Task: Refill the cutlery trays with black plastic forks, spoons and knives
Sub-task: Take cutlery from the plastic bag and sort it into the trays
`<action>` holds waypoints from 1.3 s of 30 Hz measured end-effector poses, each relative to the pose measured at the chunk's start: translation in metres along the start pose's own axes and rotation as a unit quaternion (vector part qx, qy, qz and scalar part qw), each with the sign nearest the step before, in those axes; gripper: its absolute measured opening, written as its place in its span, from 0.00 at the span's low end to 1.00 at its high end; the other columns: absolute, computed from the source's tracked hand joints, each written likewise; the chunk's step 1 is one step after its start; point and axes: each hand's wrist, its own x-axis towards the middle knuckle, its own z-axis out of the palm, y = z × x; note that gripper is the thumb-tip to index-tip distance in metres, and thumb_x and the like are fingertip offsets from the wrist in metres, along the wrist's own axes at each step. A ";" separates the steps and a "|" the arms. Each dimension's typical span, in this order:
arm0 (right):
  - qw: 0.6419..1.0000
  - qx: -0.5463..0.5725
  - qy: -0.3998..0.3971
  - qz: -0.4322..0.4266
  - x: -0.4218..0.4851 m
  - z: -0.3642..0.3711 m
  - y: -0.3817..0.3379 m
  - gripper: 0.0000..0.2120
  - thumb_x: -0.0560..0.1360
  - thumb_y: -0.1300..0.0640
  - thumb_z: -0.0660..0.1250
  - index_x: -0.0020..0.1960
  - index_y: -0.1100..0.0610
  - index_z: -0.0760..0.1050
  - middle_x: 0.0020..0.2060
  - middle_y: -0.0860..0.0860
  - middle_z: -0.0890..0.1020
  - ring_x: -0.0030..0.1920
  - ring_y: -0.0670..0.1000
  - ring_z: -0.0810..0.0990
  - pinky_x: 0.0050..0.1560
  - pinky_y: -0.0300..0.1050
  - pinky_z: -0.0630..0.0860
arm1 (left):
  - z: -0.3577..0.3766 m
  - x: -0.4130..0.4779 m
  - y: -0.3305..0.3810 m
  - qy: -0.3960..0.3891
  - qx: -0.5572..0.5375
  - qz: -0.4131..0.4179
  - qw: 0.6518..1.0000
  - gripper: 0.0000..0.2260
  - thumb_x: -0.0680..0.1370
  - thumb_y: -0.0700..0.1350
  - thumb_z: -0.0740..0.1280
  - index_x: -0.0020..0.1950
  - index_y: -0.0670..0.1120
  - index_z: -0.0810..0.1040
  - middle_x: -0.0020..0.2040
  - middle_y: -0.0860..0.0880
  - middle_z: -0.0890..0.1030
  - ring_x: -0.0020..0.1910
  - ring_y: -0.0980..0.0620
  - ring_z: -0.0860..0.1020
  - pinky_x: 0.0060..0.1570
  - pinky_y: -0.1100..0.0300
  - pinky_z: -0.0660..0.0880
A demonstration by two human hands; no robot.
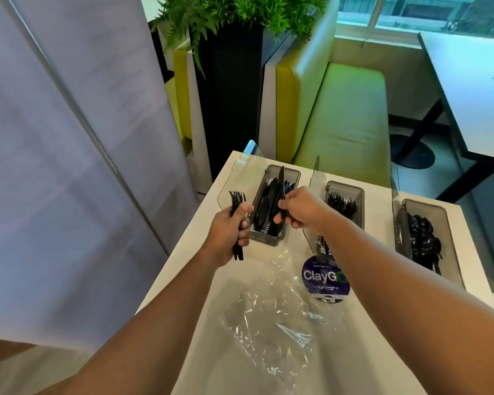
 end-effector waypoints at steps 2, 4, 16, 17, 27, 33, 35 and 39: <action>1.000 0.010 0.018 0.006 0.009 0.006 0.001 0.08 0.81 0.61 0.66 0.55 0.66 0.77 0.44 0.65 0.86 0.27 0.50 0.77 0.28 0.43 0.76 | -0.001 0.001 -0.002 -0.015 0.014 -0.020 1.000 0.08 0.84 0.46 0.62 0.60 0.42 0.74 0.32 0.51 0.68 0.26 0.56 0.64 0.23 0.64 0.62; 0.999 0.024 0.025 0.013 0.013 0.009 0.001 0.09 0.81 0.60 0.67 0.56 0.65 0.76 0.44 0.64 0.85 0.28 0.51 0.80 0.30 0.44 0.79 | -0.002 0.003 -0.003 -0.026 0.013 -0.042 0.999 0.08 0.85 0.44 0.61 0.62 0.42 0.74 0.32 0.51 0.68 0.26 0.56 0.64 0.23 0.64 0.62; 0.998 0.025 -0.039 -0.040 -0.014 0.029 -0.003 0.17 0.81 0.49 0.67 0.51 0.64 0.79 0.35 0.56 0.83 0.34 0.55 0.84 0.36 0.48 0.82 | 0.038 0.003 -0.002 -0.098 0.198 0.031 0.975 0.14 0.84 0.35 0.55 0.67 0.47 0.67 0.39 0.45 0.77 0.31 0.56 0.73 0.29 0.62 0.66; 0.999 0.030 -0.021 -0.035 -0.015 0.027 -0.003 0.16 0.82 0.51 0.66 0.52 0.65 0.78 0.36 0.57 0.83 0.34 0.56 0.84 0.36 0.49 0.83 | 0.042 0.004 -0.002 -0.109 0.205 0.039 0.972 0.14 0.84 0.35 0.55 0.68 0.47 0.66 0.39 0.44 0.77 0.31 0.57 0.73 0.28 0.63 0.67; 0.925 0.371 0.078 -0.011 -0.016 -0.072 0.005 0.07 0.85 0.58 0.59 0.56 0.61 0.73 0.34 0.56 0.78 0.34 0.58 0.82 0.47 0.59 0.84 | 0.074 0.014 -0.016 -0.082 0.219 0.079 0.969 0.22 0.80 0.40 0.69 0.72 0.47 0.68 0.51 0.41 0.83 0.43 0.51 0.82 0.41 0.53 0.79; 0.926 0.334 0.151 0.095 0.004 -0.121 0.050 0.06 0.84 0.60 0.62 0.59 0.60 0.73 0.33 0.51 0.72 0.27 0.46 0.69 0.27 0.40 0.75 | 0.087 0.029 -0.035 -0.052 0.264 0.090 0.959 0.18 0.81 0.42 0.69 0.71 0.46 0.74 0.63 0.49 0.79 0.53 0.51 0.81 0.39 0.64 0.78; 0.934 0.299 0.142 0.132 0.013 -0.119 0.068 0.08 0.84 0.61 0.60 0.60 0.62 0.73 0.35 0.52 0.74 0.29 0.46 0.71 0.28 0.38 0.73 | 0.093 0.034 -0.038 -0.060 0.274 0.088 0.956 0.16 0.81 0.41 0.68 0.69 0.47 0.75 0.63 0.50 0.80 0.54 0.50 0.82 0.39 0.64 0.79; 0.941 0.262 0.155 0.146 0.026 -0.109 0.089 0.08 0.82 0.62 0.61 0.61 0.62 0.73 0.47 0.57 0.80 0.41 0.51 0.79 0.42 0.47 0.81 | 0.100 0.038 -0.042 -0.053 0.265 0.087 0.959 0.15 0.82 0.37 0.65 0.69 0.46 0.75 0.60 0.49 0.81 0.55 0.49 0.84 0.46 0.53 0.84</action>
